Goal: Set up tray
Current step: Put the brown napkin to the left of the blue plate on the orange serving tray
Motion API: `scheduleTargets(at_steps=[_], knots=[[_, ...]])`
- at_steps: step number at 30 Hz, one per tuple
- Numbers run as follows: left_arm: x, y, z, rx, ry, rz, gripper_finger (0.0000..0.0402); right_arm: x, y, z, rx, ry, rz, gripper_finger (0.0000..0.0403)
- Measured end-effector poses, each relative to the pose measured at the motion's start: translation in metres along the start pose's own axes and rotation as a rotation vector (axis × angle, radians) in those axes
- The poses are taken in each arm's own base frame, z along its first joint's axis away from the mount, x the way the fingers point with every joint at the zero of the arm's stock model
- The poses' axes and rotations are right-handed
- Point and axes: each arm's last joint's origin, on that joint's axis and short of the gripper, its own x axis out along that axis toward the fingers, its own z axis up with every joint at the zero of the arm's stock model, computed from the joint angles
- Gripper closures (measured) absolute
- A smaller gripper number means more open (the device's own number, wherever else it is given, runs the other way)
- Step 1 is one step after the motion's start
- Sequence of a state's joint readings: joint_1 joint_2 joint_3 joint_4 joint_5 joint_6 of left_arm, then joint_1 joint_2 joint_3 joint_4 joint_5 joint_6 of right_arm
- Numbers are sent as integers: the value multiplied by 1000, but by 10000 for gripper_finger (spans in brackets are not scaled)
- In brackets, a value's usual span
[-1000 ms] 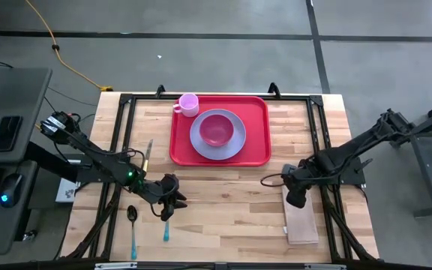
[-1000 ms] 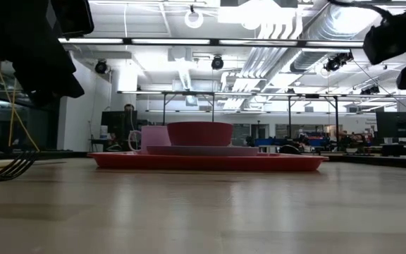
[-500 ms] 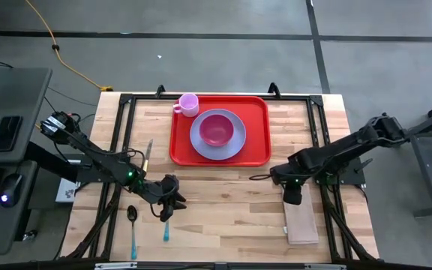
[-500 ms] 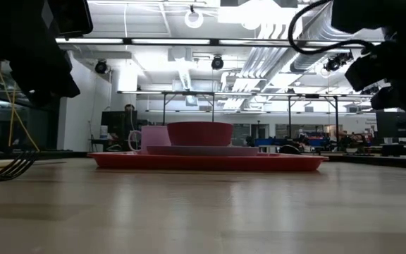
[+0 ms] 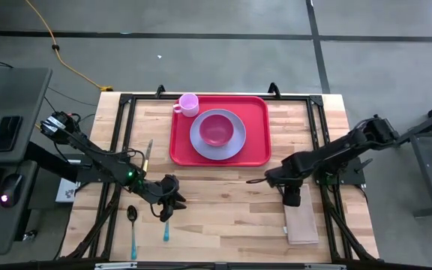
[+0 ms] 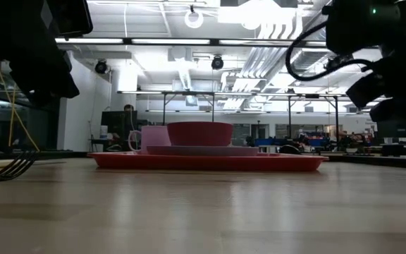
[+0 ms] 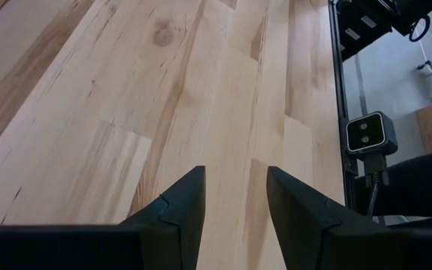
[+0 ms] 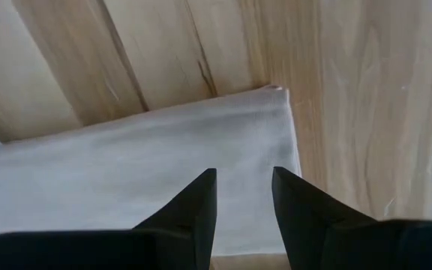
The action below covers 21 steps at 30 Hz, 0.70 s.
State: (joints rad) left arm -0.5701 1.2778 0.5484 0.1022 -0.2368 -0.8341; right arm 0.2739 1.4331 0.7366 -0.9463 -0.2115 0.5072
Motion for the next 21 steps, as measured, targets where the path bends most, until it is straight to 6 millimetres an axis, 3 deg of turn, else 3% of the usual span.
scheduleTargets(at_steps=[21], knots=[[0, -1, -1, 0, 27, -26, 229, 25, 1, 13, -18, 99, -41, 292]])
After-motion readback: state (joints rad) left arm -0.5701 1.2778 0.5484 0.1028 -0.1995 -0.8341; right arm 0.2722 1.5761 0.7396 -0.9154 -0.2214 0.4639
